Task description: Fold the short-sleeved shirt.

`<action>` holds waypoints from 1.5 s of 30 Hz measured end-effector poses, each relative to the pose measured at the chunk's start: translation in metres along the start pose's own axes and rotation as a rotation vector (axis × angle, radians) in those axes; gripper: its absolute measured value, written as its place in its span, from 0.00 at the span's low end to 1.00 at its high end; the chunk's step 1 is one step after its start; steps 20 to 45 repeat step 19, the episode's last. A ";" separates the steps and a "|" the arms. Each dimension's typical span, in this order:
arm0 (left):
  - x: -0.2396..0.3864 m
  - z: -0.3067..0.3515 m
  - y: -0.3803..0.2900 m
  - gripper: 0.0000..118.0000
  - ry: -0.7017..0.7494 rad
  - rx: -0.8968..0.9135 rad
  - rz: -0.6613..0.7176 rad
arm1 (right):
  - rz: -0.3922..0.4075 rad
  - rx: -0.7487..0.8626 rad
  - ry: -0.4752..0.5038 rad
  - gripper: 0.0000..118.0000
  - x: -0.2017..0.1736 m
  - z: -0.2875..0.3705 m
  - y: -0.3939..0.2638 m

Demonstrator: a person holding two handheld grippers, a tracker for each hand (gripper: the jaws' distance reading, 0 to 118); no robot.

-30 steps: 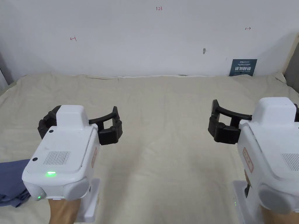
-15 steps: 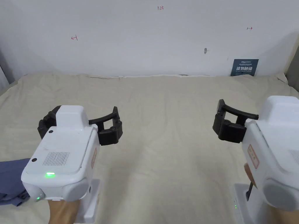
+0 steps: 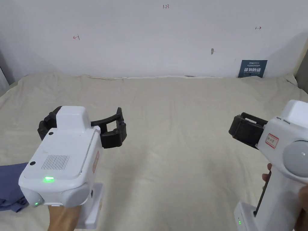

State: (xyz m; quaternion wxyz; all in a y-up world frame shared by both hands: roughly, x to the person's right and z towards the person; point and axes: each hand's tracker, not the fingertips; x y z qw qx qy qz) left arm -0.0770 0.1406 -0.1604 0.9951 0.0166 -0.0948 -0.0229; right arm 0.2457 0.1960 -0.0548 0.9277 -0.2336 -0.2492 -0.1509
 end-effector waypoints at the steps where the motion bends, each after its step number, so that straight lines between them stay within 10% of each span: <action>1: 0.001 0.000 0.001 1.00 -0.001 0.002 -0.001 | 0.015 -0.008 -0.012 1.00 -0.001 -0.001 0.000; 19: 0.004 -0.002 0.002 1.00 -0.005 0.008 -0.005 | 0.156 0.130 0.012 1.00 -0.006 -0.008 -0.007; 45: 0.004 -0.002 0.002 1.00 -0.005 0.008 -0.005 | 0.156 0.130 0.012 1.00 -0.006 -0.008 -0.007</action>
